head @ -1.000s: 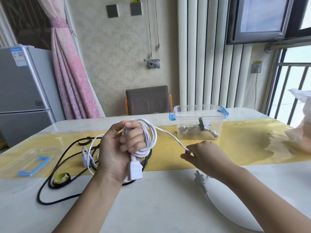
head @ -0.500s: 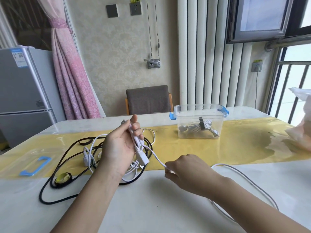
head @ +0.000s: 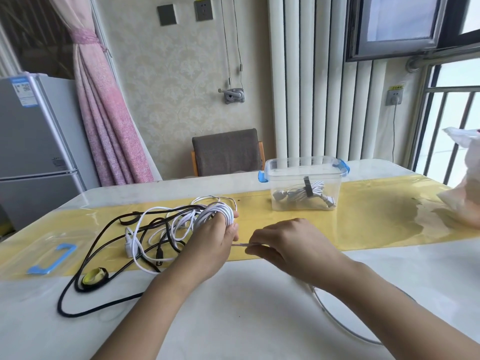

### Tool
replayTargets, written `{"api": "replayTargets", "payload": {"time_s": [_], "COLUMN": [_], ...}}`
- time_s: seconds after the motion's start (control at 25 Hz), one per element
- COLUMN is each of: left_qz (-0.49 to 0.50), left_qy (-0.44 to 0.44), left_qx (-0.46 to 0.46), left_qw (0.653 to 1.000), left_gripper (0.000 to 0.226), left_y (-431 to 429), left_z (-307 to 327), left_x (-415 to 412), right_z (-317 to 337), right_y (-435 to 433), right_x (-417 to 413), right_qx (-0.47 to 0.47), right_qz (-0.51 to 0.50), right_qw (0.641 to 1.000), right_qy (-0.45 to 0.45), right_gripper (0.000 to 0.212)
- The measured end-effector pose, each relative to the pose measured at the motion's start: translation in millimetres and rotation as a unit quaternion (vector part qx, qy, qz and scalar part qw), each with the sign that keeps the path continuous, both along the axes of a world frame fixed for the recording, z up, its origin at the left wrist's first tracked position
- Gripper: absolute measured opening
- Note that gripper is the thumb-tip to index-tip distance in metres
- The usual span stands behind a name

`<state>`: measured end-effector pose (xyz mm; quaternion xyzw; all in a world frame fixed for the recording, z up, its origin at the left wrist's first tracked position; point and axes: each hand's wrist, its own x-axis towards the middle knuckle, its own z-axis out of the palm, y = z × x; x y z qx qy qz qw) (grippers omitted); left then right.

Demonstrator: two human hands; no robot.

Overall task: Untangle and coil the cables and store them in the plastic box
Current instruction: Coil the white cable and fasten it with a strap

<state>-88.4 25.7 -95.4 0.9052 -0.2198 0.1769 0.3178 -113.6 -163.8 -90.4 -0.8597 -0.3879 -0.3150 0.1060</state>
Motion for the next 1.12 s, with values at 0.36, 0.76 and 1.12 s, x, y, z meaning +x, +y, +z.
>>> {"api": "replayTargets", "payload": {"time_s": [0.36, 0.76, 1.12], "left_qz": [-0.113, -0.405, -0.467], "left_qy": [0.328, 0.533, 0.444], "left_qx": [-0.100, -0.365, -0.597], "left_qw": [0.933, 0.647, 0.477], "left_gripper": [0.050, 0.032, 0.031], "left_y": [-12, 5, 6], "left_z": [19, 32, 35], "left_x": [-23, -18, -4], "right_z": [30, 12, -17], "right_y": [-51, -54, -16], "right_x": [12, 24, 24], "right_qx": [0.166, 0.202, 0.151], "right_qz": [-0.047, -0.069, -0.004], "right_qw": [0.984, 0.977, 0.984], "right_qy": [-0.049, -0.029, 0.094], "right_gripper": [0.035, 0.035, 0.039]}}
